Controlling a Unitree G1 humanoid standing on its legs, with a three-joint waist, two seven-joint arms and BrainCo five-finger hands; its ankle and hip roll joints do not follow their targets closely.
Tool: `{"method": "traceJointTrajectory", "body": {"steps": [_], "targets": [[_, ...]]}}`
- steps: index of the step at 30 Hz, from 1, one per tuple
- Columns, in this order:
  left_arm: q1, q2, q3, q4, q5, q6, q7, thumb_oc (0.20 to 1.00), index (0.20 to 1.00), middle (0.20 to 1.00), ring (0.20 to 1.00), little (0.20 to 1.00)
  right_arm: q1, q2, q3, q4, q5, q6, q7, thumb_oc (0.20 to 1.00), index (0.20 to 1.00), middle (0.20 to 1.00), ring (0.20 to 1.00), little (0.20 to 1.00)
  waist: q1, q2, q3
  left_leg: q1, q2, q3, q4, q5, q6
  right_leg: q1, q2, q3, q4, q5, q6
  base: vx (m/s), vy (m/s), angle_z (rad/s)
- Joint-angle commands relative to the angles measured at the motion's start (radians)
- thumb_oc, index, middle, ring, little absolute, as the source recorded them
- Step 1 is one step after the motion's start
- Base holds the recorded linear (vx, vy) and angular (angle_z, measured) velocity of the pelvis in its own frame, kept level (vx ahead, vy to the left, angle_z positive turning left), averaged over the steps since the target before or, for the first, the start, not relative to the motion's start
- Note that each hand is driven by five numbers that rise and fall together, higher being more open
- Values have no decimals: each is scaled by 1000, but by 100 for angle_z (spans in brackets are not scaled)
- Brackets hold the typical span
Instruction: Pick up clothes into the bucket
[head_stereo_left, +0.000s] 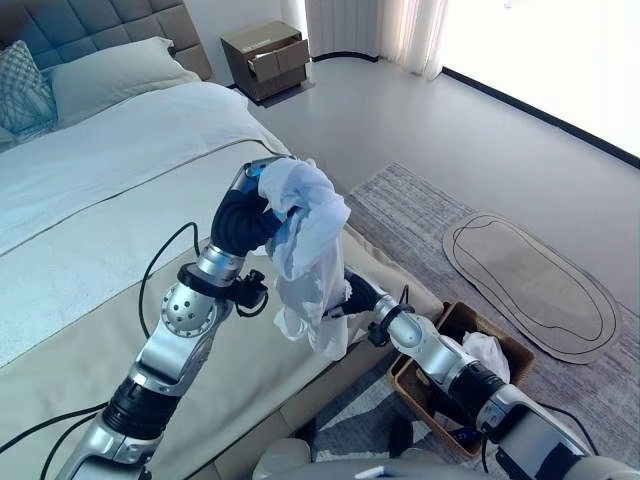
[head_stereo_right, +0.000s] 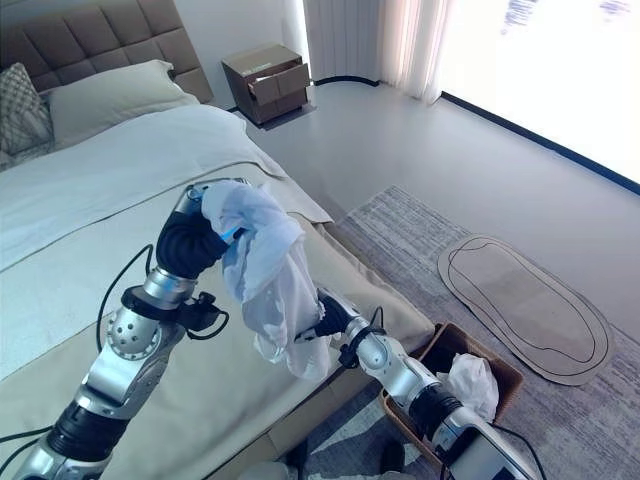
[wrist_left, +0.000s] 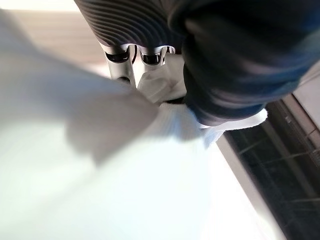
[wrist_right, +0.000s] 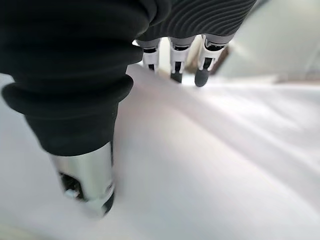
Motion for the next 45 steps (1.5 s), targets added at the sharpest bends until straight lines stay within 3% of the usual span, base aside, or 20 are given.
{"method": "traceJointTrajectory", "body": {"steps": [1, 5, 9, 12, 18, 19, 21, 23, 24, 25, 26, 31, 35, 43, 45], "targets": [[-100, -27, -11, -91, -106, -36, -12, 200, 200, 200, 200, 200, -41, 71, 28, 46, 63, 1, 25, 200, 200, 200, 200, 200, 14, -60, -37, 17, 20, 35, 33, -47, -14, 40, -57, -1, 3, -18, 57, 0, 0, 0], [-125, -36, -19, -91, -112, -32, -17, 200, 200, 200, 200, 200, -40, 66, 24, 53, 103, 2, 34, 200, 200, 200, 200, 200, 13, -60, -41, 21, 20, 36, 31, -47, -15, 44, -57, -1, 3, -18, 56, 0, 0, 0], [-103, -29, 16, -83, -92, -32, -14, 200, 200, 200, 200, 200, 13, 4, -36, -18, 149, -2, 46, 200, 200, 200, 200, 200, 4, -62, -45, 21, 18, 35, 32, -48, -15, 48, -57, -3, 3, -19, 55, -1, 0, 1], [-60, -24, 60, -65, -70, -35, -10, 200, 200, 200, 200, 200, 89, -48, -124, -73, 236, -9, 52, 200, 200, 200, 200, 200, -5, -63, -44, 25, 17, 35, 32, -49, -15, 52, -57, -4, 3, -19, 55, 4, 2, 6], [86, -24, 166, -31, -13, -27, 16, 200, 200, 200, 200, 200, 215, -30, -301, -205, 437, -26, 16, 200, 200, 200, 200, 200, -24, -64, -37, 23, 17, 41, 33, -50, -12, 45, -58, 3, 3, -15, 55, 0, 0, 0], [124, -21, 200, -22, -1, -36, 15, 200, 200, 200, 200, 200, 290, -85, -367, -189, 476, -48, 54, 200, 200, 200, 200, 200, -26, -65, -38, 25, 17, 42, 32, -51, -12, 42, -56, 4, 3, -15, 56, 0, 0, 0], [225, -69, 228, 83, -8, -51, 17, 200, 200, 200, 200, 200, 401, -61, -489, -183, 588, -98, 45, 200, 200, 200, 200, 200, -43, -68, -32, 27, 19, 50, 32, -53, -9, 37, -56, 15, 3, -13, 57, 0, 0, 0], [244, -73, 227, 114, 25, -56, 29, 200, 200, 200, 200, 200, 425, -54, -518, -205, 621, -114, 42, 200, 200, 200, 200, 200, -48, -68, -34, 25, 19, 52, 33, -53, -9, 34, -56, 17, 3, -13, 57, 4, 1, -4], [293, -84, 233, 202, 61, -53, 36, 467, 467, 467, 467, 467, 476, -49, -593, -244, 683, -131, 43, 200, 200, 200, 200, 200, -62, -71, -32, 24, 20, 57, 34, -55, -8, 31, -56, 21, 3, -12, 57, 9, 1, -7], [292, -84, 230, 205, 62, -55, 37, 567, 567, 567, 567, 567, 479, -49, -594, -246, 684, -130, 44, 200, 200, 200, 200, 200, -61, -71, -33, 25, 20, 58, 34, -56, -8, 31, -56, 21, 3, -12, 57, 14, 3, -9], [312, -83, 234, 226, 87, -57, 39, 1000, 1000, 1000, 1000, 1000, 499, -51, -620, -264, 691, -135, 44, 200, 200, 200, 200, 200, -65, -72, -34, 26, 20, 61, 34, -58, -7, 30, -55, 25, 3, -12, 57, 15, 2, -6], [357, -110, 198, 471, 169, -45, 54, 1000, 1000, 1000, 1000, 1000, 534, -55, -732, -278, 693, -158, 5, 200, 200, 200, 200, 200, -83, -75, -34, 27, 22, 74, 37, -62, -3, 22, -54, 37, 4, -11, 59, 12, -1, -9], [343, -133, 162, 715, 310, -33, 124, 1000, 1000, 1000, 1000, 1000, 501, -60, -805, -249, 706, -193, -54, 200, 200, 200, 200, 200, -94, -77, -27, 22, 23, 90, 38, -65, 0, 7, -53, 52, 8, -9, 64, 2, -2, -17], [308, -203, 163, 1124, 364, -6, 186, 1000, 1000, 1000, 1000, 1000, 456, -63, -909, -270, 785, -256, -126, 200, 200, 200, 200, 200, -116, -76, -15, 24, 22, 112, 36, -70, 4, -9, -56, 66, 15, -4, 69, 11, 11, -12], [307, -202, 170, 1131, 366, -8, 197, 1000, 1000, 1000, 1000, 1000, 456, -67, -921, -278, 789, -262, -129, 200, 200, 200, 200, 200, -116, -76, -14, 23, 22, 114, 35, -71, 5, -11, -57, 67, 14, -4, 70, 13, 12, -6]]}}
